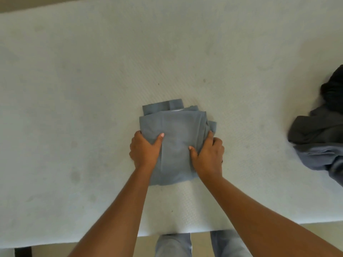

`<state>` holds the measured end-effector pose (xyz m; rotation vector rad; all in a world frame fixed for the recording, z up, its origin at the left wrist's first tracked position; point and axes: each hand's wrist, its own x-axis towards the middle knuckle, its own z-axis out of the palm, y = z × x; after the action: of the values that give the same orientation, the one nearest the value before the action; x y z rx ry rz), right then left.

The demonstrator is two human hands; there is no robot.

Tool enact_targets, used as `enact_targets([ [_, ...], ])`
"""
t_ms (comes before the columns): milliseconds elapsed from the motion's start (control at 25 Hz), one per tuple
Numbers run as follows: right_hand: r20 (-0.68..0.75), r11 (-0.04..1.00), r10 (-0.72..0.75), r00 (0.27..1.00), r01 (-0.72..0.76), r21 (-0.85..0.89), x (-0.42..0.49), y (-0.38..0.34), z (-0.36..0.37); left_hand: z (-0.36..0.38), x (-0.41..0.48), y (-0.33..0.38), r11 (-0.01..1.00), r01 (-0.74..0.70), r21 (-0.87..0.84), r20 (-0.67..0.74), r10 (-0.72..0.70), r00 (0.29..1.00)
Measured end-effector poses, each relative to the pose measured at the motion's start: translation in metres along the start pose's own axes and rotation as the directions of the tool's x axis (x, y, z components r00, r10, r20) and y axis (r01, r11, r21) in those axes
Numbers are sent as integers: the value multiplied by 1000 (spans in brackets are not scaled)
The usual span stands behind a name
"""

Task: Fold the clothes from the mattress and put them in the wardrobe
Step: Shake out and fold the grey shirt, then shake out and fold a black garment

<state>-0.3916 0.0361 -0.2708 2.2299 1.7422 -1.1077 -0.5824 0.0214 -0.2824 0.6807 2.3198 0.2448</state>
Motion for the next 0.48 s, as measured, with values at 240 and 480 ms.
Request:
enact_targets([
  [240, 158, 969, -216, 964, 191, 157, 9, -16, -11, -50, 31, -25, 979, 31, -199, 117, -8, 993],
  [480, 163, 974, -226, 960, 229, 2, 2, 4, -60, -41, -22, 0, 926, -139, 352, -167, 208, 964],
])
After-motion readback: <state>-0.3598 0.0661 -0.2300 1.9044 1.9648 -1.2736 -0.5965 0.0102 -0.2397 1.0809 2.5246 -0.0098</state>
